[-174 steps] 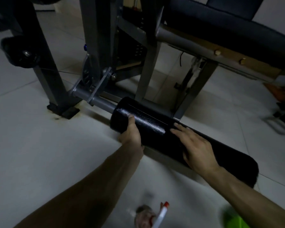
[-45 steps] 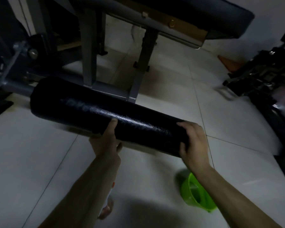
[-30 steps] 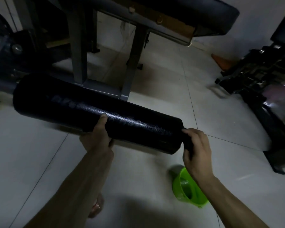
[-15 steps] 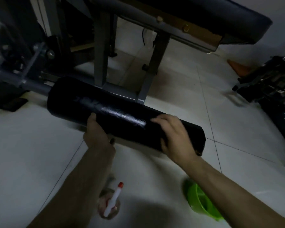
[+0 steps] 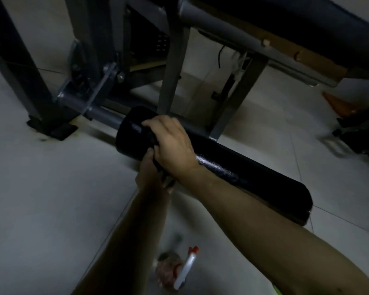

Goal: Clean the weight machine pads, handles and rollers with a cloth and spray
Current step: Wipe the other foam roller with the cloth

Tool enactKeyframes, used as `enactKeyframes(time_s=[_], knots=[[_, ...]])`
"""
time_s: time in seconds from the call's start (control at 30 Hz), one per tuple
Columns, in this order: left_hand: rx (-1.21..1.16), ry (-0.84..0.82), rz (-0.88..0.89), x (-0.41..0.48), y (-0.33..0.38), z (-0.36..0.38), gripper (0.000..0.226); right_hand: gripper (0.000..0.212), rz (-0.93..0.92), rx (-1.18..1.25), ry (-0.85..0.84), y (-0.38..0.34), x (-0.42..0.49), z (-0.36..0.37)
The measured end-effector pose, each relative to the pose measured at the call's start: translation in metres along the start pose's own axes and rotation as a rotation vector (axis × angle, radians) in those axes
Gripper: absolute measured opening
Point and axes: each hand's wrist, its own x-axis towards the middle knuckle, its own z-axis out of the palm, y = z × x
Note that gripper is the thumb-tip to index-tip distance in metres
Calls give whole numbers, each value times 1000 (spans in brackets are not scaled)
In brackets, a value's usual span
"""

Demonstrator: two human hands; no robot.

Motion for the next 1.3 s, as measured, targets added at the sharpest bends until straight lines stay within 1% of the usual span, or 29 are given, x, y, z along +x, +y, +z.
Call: enactKeyframes(time_s=[0.07,0.13,0.2,0.27,0.33,0.4,0.6,0.7,0.77,0.8,0.9,0.97,1.03,1.1,1.17,1.23,1.3], knots=[[-15,60,1,6,7,-3,56,67,-33,-37,-49,2,5,-3],[10,149,51,11,18,-9,48,66,-52,-93,-76,19,-16,-22],[20,168,74,19,27,-14,42,68,-15,-132,-37,40,-49,-47],[14,157,54,22,31,-14,45,70,72,-147,18,53,-75,-66],[-2,154,37,21,34,-12,46,68,114,-124,47,52,-77,-64],[-16,133,23,20,34,-12,46,66,101,-86,57,38,-57,-48],[-98,-12,-30,26,38,-19,50,52,-74,9,-29,-26,49,22],[-65,10,-13,28,39,-19,47,49,-140,-19,-84,-25,64,24],[-73,60,-10,28,39,-19,48,53,-137,-56,-96,-7,42,6],[-80,86,-8,28,39,-18,50,58,-118,-68,-95,4,23,-7],[-55,170,7,29,40,-11,55,73,-7,-111,-58,35,-47,-51],[-40,216,21,30,39,-8,56,72,93,-134,-20,53,-85,-73],[-18,246,42,28,36,-6,56,68,168,-137,51,57,-101,-79],[13,270,75,26,31,-7,54,69,177,-106,93,45,-87,-64],[53,292,104,21,18,-5,48,69,104,-49,71,25,-55,-40],[44,242,100,16,1,-1,41,60,22,8,17,7,-21,-16],[17,181,46,10,-18,2,45,56,-21,1,-32,3,-2,-8]])
